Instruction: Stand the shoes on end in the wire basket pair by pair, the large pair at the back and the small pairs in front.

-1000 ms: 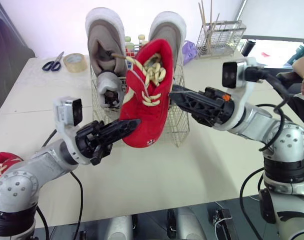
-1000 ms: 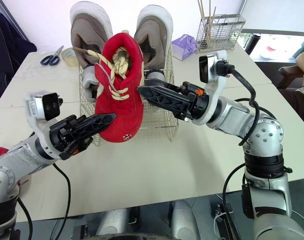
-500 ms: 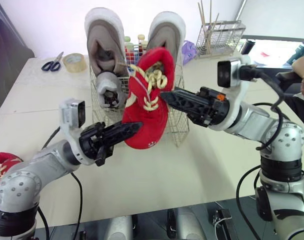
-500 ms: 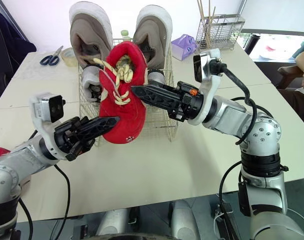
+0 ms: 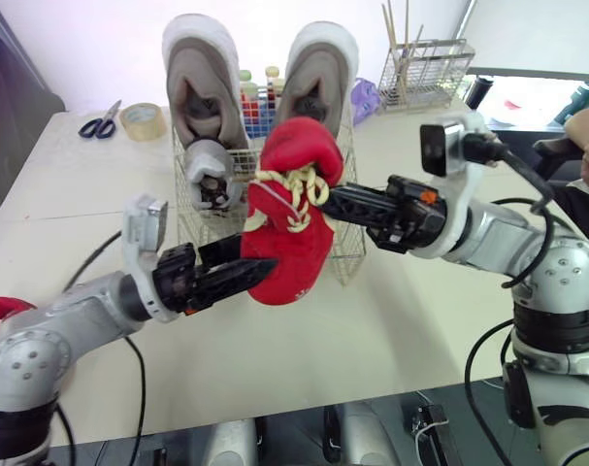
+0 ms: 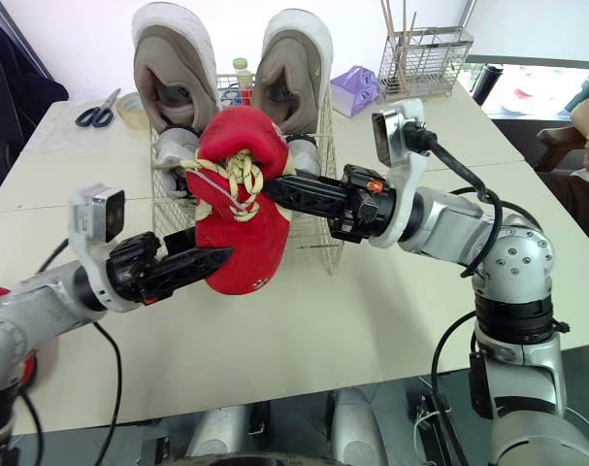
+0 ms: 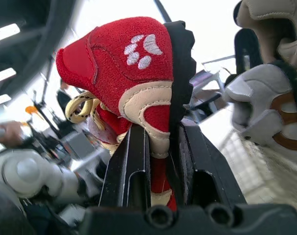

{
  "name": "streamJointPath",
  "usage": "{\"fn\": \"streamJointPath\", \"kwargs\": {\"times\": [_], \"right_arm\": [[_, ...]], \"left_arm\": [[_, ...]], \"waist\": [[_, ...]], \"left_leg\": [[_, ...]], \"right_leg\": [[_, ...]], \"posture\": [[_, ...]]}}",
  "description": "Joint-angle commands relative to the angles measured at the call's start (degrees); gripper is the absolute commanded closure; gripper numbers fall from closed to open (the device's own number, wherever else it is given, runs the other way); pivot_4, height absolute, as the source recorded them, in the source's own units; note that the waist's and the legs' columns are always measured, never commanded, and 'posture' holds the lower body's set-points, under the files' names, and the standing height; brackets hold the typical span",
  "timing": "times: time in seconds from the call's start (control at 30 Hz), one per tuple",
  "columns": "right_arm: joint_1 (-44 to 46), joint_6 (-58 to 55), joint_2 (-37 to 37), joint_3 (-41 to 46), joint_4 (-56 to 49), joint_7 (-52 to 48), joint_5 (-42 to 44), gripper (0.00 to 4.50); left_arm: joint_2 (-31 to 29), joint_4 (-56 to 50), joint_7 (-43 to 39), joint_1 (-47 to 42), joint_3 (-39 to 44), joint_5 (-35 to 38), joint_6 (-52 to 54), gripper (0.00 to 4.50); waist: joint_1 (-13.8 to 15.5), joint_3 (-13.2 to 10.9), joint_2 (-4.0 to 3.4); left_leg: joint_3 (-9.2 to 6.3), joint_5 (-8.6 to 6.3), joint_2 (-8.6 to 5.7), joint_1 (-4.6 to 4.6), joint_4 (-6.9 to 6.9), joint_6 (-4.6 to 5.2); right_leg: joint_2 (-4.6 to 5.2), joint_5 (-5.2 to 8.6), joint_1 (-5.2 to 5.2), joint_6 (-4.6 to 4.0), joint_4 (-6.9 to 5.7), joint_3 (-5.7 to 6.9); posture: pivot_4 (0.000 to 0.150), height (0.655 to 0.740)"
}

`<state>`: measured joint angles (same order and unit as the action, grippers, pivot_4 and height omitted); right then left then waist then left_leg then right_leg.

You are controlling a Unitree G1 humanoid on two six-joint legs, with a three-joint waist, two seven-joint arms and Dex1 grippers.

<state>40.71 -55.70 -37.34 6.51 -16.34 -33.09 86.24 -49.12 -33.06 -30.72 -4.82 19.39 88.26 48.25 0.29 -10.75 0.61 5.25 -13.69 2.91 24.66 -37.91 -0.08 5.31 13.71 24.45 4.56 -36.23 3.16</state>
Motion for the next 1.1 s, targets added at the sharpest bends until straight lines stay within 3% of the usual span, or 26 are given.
{"fn": "streamJointPath", "kwargs": {"times": [0.03, 0.23, 0.5, 1.1], "right_arm": [[4.96, 3.72, -2.2, 4.77, 3.34, -6.87, -4.06, 4.28], [8.46, 9.68, -4.3, 3.2, 9.82, -18.45, -17.23, 4.28], [7.7, 24.99, -0.81, -4.96, 17.71, -33.68, -37.44, 4.28], [0.54, 37.09, 7.54, -9.09, 25.66, -42.45, -51.29, 4.28]], "left_arm": [[-5.26, -2.87, -2.76, 2.47, 7.79, 0.94, 1.52, 0.83], [-13.26, -4.35, -7.02, 6.26, 16.45, 2.43, 4.89, 0.83], [-14.79, -1.67, -6.97, 5.27, 15.97, 3.34, 5.34, 0.83], [-15.21, -0.89, -3.75, 5.22, 15.39, 5.31, 6.4, 0.83]], "waist": [[0.0, -0.01, -0.01], [0.18, -0.02, -0.03], [-0.12, -0.04, -0.07], [-1.08, -0.04, -0.07]], "left_leg": [[0.0, 0.0, 0.0, 0.02, 0.02, 0.0], [0.02, -0.01, 0.01, 0.04, 0.11, -0.02], [0.14, -0.01, 0.0, 0.04, 0.26, -0.03], [0.43, 0.06, -0.01, -0.04, 0.6, -0.14]], "right_leg": [[0.0, 0.0, 0.02, 0.0, 0.03, 0.01], [0.03, 0.01, 0.05, -0.01, 0.14, 0.04], [0.03, 0.0, 0.15, 0.0, 0.15, 0.04], [0.03, -0.01, 0.22, 0.03, 0.15, 0.03]], "posture": [[0.15, 0.74], [0.15, 0.74], [0.15, 0.74], [0.15, 0.74]]}}
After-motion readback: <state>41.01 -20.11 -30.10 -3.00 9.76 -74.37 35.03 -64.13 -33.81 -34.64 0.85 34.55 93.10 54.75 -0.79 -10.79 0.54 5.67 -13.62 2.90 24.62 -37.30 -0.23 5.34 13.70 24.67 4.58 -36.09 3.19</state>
